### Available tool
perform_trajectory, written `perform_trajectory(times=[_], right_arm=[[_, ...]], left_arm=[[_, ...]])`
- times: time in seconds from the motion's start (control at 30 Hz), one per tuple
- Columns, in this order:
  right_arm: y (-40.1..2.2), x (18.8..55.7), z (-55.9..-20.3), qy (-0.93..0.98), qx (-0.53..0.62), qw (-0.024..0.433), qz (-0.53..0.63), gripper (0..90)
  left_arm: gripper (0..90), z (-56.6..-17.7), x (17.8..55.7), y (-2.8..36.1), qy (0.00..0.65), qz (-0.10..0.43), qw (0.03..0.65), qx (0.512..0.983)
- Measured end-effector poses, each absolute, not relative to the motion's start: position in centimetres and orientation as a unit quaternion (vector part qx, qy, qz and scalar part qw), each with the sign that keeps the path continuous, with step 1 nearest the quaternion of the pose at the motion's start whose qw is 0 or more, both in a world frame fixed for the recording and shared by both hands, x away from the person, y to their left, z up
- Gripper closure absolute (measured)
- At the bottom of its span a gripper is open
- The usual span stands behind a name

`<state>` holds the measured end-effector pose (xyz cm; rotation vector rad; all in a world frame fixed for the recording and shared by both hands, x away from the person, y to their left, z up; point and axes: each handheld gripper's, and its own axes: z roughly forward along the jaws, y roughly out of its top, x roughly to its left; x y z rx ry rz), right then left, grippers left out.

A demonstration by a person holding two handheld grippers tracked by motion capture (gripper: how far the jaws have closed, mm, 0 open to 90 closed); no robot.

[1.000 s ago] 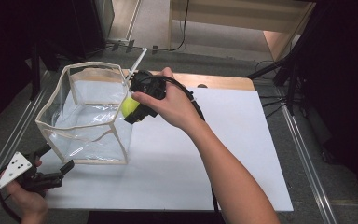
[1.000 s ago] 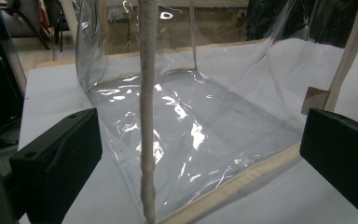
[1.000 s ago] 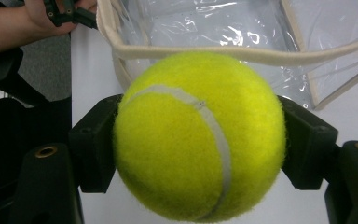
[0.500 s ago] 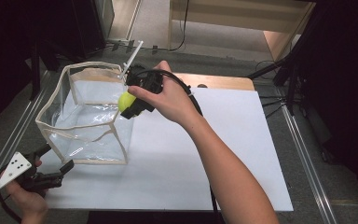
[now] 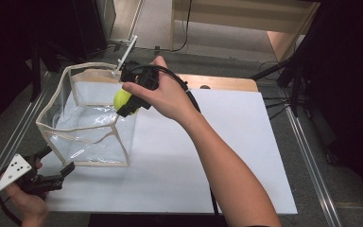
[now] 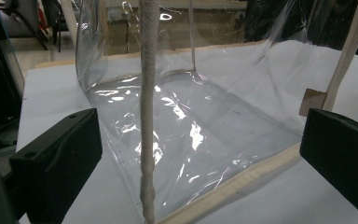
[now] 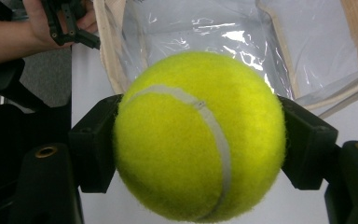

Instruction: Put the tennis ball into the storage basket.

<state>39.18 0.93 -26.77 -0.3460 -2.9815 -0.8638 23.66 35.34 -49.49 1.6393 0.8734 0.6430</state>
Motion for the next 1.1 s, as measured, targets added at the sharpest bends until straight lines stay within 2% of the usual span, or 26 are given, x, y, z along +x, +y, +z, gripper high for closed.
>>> perform_trajectory(times=[0.5,1.1], right_arm=[[2.7,39.5,-26.0,-0.955,-0.1,0.013,-0.279,23.9],[5.3,40.1,-26.8,-0.958,-0.088,0.019,-0.273,23.9]], left_arm=[[0.0,-49.5,23.7,35.3,0.368,0.27,0.555,0.695],[0.0,-49.5,23.7,35.4,0.368,0.269,0.556,0.695]])
